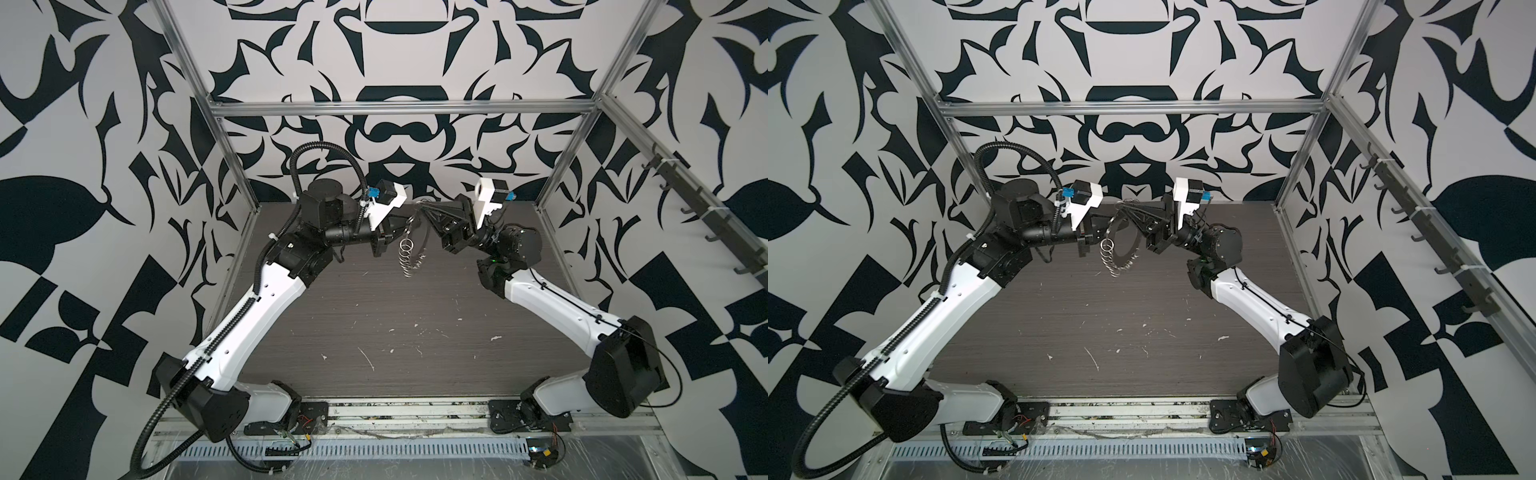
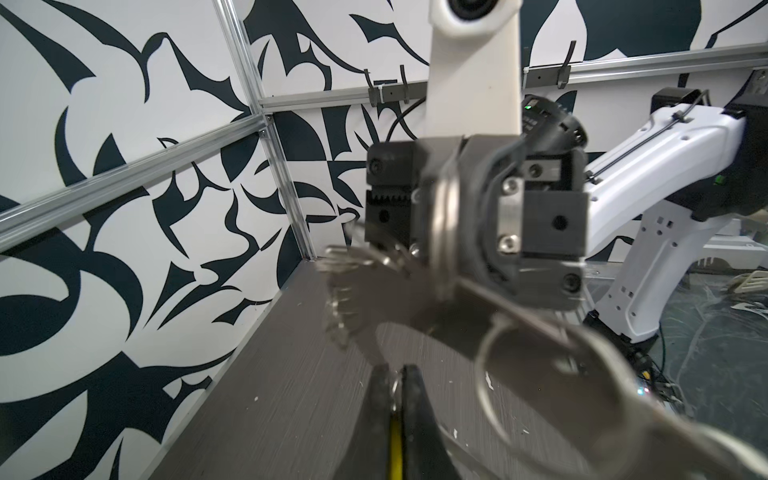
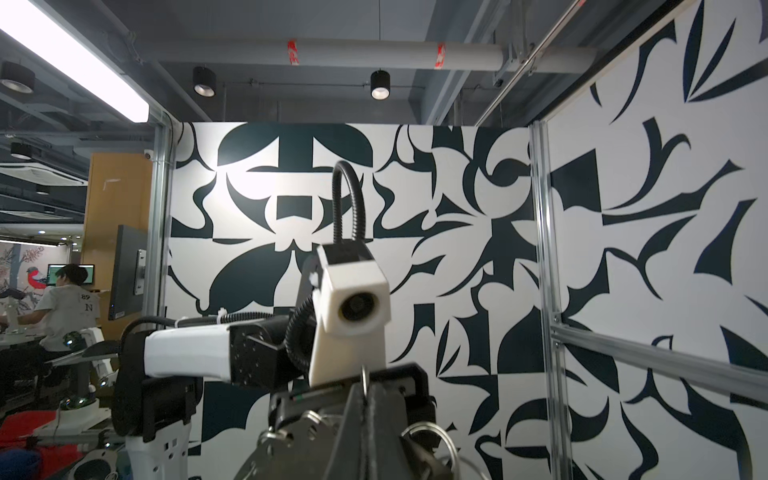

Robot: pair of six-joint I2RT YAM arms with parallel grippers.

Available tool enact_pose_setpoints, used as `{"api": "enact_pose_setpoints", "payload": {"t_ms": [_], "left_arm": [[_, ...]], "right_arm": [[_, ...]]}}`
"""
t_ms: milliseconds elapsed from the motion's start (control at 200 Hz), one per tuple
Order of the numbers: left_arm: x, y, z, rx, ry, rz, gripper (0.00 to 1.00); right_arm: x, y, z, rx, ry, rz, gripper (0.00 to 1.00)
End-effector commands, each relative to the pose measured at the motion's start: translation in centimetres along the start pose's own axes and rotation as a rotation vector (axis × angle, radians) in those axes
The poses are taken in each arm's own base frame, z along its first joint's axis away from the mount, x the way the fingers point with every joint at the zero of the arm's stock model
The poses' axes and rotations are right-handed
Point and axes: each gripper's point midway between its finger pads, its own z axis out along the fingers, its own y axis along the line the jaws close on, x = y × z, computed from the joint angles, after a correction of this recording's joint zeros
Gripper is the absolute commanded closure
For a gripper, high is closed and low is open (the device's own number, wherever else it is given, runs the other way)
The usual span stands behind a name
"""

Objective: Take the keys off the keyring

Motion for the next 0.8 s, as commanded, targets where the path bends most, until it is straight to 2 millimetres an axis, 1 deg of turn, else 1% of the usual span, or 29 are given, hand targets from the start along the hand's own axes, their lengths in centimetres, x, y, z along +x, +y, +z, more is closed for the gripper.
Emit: {"api": "enact_pose_setpoints", "payload": {"t_ms": [0, 65, 125, 230, 355, 440, 510, 580, 620, 685, 795], "left_arm": [[-2.6, 0.9, 0.6, 0.019, -0.07, 0.043, 1.0], [-2.4, 1.5, 0.8, 0.016, -0.057, 0.029, 1.0], [-1.8, 2.1, 0.9, 0.004, -0.043, 0.007, 1.0], [-0.1, 2.9, 0.7, -0.023, -0.015, -0.03, 1.0], [1.5, 3.8, -0.1, -0.078, -0.007, -0.054, 1.0], [3.1, 5.2, -0.9, -0.152, 0.021, -0.08, 1.0], [5.2, 6.5, -1.5, -0.228, 0.065, -0.107, 1.0], [7.9, 7.8, -2.3, -0.311, 0.143, -0.149, 1.0], [9.6, 8.5, -2.9, -0.371, 0.196, -0.176, 1.0], [12.5, 9.2, -3.8, -0.454, 0.295, -0.212, 1.0], [16.6, 10.3, -6.1, -0.618, 0.43, -0.303, 1.0]], "right_arm": [[-4.1, 0.9, 0.5, 0.006, -0.135, -0.114, 1.0], [-4.5, 0.3, 0.2, 0.035, -0.147, -0.128, 1.0], [-4.8, -0.1, 0.1, 0.044, -0.152, -0.139, 1.0], [-5.0, -0.6, 0.0, 0.057, -0.147, -0.155, 1.0], [-5.1, -1.2, -0.4, 0.082, -0.132, -0.17, 1.0], [-5.1, -1.8, -0.8, 0.106, -0.127, -0.178, 1.0], [-5.0, -2.3, -1.2, 0.133, -0.113, -0.189, 1.0], [-4.5, -2.9, -1.7, 0.178, -0.083, -0.209, 1.0], [-4.0, -3.2, -2.1, 0.21, -0.058, -0.229, 1.0], [-3.1, -3.7, -2.8, 0.267, -0.002, -0.256, 1.0], [-1.2, -4.3, -4.5, 0.372, 0.107, -0.305, 1.0]]}}
